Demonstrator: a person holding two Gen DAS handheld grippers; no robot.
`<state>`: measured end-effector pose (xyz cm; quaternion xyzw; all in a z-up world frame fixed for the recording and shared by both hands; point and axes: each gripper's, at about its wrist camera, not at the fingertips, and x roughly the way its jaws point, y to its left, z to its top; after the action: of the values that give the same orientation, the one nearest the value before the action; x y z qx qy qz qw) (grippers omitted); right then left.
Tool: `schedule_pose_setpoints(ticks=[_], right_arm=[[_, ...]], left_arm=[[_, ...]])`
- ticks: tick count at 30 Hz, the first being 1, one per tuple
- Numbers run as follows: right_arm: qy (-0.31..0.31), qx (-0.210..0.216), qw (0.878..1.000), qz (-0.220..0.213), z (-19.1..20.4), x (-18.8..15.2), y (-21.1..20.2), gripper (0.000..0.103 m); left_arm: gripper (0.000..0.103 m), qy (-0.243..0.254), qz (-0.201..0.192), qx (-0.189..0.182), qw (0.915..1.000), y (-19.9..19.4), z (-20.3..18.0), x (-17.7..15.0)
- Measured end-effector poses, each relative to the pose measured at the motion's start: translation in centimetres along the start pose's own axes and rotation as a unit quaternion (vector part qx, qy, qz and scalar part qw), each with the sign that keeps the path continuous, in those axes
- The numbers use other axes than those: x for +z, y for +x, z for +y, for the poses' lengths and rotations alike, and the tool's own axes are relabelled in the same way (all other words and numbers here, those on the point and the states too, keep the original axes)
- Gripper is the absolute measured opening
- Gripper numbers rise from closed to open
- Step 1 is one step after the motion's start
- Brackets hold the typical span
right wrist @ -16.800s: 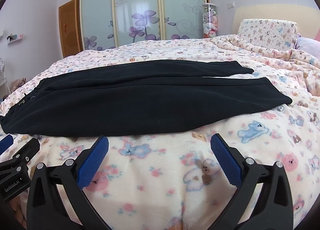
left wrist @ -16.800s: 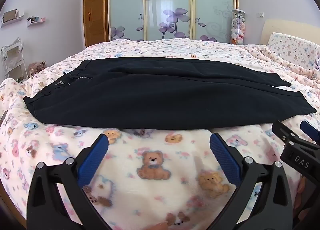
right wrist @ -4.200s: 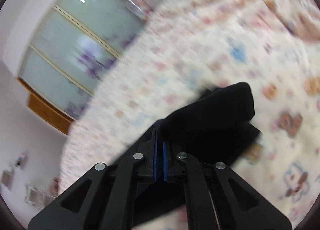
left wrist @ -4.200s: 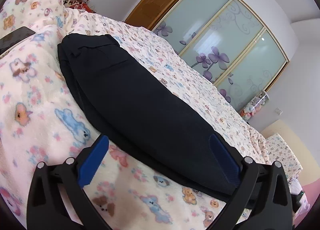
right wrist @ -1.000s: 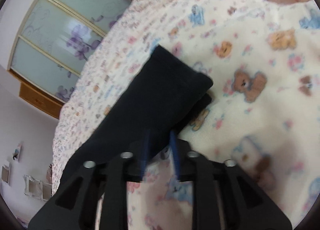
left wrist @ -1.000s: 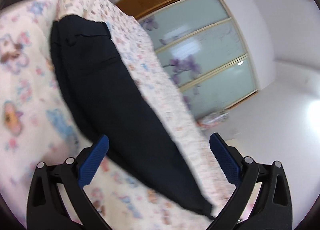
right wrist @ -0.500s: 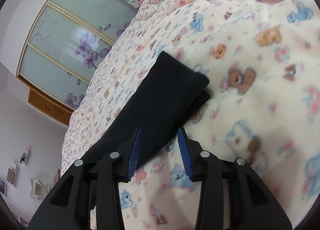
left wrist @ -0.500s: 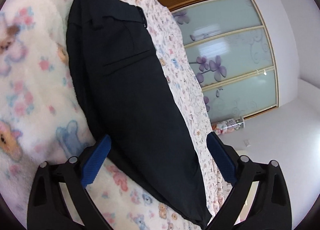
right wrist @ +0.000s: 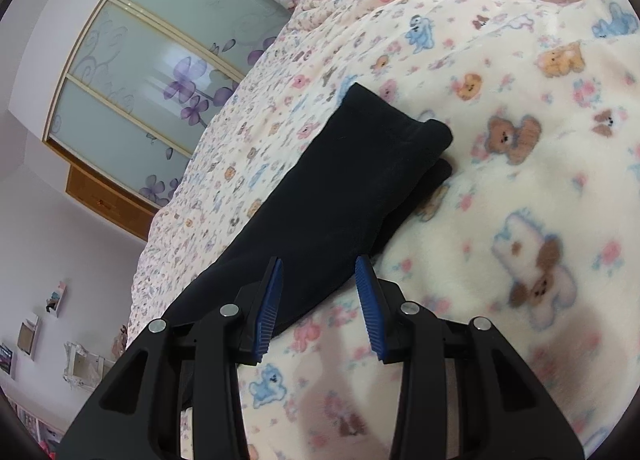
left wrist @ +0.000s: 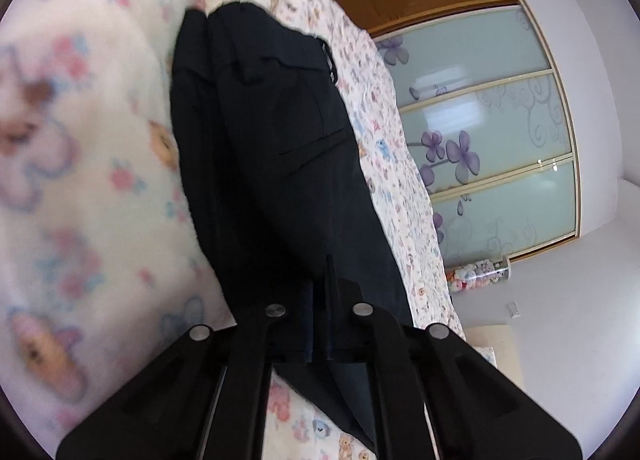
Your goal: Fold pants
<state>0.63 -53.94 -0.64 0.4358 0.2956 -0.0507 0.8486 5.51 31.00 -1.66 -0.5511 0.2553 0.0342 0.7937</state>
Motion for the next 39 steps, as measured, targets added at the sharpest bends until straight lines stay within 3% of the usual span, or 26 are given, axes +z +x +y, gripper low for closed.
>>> schedule_pose_setpoints(ticks=[1,4,7,9,11,12,14,17,23,26,27,29,31,35,39], right_arm=[[-0.004,-0.001,1.0,-0.001,0.1,0.0,-0.1,0.04],[-0.004,-0.01,1.0,-0.01,0.0,0.2,-0.6,0.056],[0.023,-0.014,1.0,-0.016,-1.2,0.7,-1.4,0.057],[0.044,-0.01,0.999,-0.021,-2.0,1.0,-1.8,0.057],[0.079,-0.011,0.996,-0.027,-3.0,1.4,-2.1,0.057],[0.094,-0.011,0.995,-0.027,-3.4,1.6,-2.0,0.057],[0.121,-0.018,0.992,-0.023,-4.1,2.1,-1.4,0.057],[0.126,-0.041,0.991,-0.024,-3.9,2.9,-0.1,0.056],[0.158,-0.085,0.984,-0.016,-4.8,4.6,3.0,0.056],[0.169,-0.076,0.982,-0.025,-5.6,5.1,3.9,0.053],[0.165,-0.069,0.983,-0.031,-5.7,5.3,4.1,0.048],[0.139,-0.068,0.987,-0.041,-5.6,5.3,4.2,0.027],[0.108,-0.061,0.991,-0.051,-5.3,4.7,3.5,0.021],[0.083,-0.031,0.994,-0.066,-4.8,4.2,1.9,0.018],[0.023,-0.025,0.995,-0.092,-1.8,3.9,0.4,0.016]], left_arm=[[0.004,0.0,-0.003,0.0,1.0,-0.1,0.1,0.0],[0.004,-0.009,0.004,0.02,0.9998,0.8,1.0,0.1],[0.009,0.007,0.014,0.039,0.9991,1.5,1.4,-0.1],[0.02,0.019,0.014,0.028,0.9993,1.0,0.9,-0.3],[0.049,0.024,0.006,0.007,0.9997,0.0,0.4,-0.4],[0.054,0.028,-0.001,0.007,0.9996,-0.4,0.1,-0.6],[0.079,0.051,-0.032,0.022,0.9979,-2.1,-1.0,-1.3],[0.095,0.101,-0.079,0.054,0.9904,-3.9,-2.8,-2.8],[0.099,0.164,-0.122,0.062,0.977,-5.9,-4.8,-4.6],[0.099,0.171,-0.117,0.061,0.9764,-5.6,-5.0,-4.8],[0.099,0.172,-0.114,0.06,0.9767,-5.4,-5.1,-4.9],[0.099,0.17,-0.108,0.058,0.9778,-5.2,-5.0,-5.2],[0.099,0.169,-0.105,0.055,0.9786,-5.1,-5.0,-5.2],[0.099,0.173,-0.11,0.051,0.9775,-5.1,-5.2,-5.3],[0.1,0.177,-0.105,0.049,0.9775,-4.8,-5.3,-5.2]])
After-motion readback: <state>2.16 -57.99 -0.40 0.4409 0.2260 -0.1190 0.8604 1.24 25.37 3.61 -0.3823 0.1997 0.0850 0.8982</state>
